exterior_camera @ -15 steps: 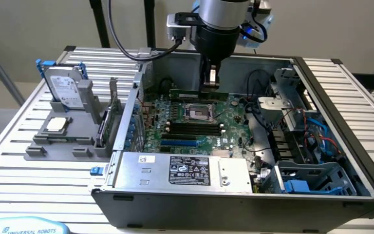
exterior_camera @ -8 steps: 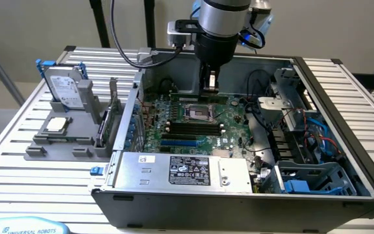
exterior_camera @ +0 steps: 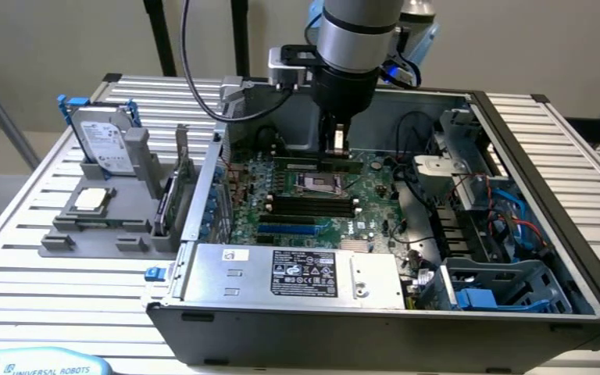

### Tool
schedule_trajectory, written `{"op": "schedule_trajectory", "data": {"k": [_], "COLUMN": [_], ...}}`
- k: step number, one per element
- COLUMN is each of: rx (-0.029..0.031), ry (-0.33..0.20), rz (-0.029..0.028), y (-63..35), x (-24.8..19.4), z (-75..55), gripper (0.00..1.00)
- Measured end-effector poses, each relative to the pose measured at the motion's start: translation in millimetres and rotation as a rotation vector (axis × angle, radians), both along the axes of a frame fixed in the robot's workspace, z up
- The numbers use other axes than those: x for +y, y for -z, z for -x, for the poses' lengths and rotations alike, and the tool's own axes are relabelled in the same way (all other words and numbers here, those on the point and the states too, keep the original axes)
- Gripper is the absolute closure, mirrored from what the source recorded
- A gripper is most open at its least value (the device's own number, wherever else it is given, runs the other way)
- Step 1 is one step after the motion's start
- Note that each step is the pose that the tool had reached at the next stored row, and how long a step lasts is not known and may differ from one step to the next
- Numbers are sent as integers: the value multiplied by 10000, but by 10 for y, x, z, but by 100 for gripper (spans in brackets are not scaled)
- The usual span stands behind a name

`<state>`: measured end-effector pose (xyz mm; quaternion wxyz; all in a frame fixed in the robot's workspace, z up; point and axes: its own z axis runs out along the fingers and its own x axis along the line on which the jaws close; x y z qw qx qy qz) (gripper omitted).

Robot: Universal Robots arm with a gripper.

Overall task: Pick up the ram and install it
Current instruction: 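Insert the ram into the slot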

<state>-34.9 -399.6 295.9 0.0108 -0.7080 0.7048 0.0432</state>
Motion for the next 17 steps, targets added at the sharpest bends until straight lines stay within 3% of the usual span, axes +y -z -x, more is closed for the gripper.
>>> {"op": "schedule_trajectory", "data": {"k": [6, 13, 17], "rx": [0, 0, 1], "ry": [0, 0, 0], "rz": [0, 7, 36], "y": [109, 236, 301], "x": [-20, -73, -91], "z": [-1, -10, -20], "gripper": [86, 86, 86]}}
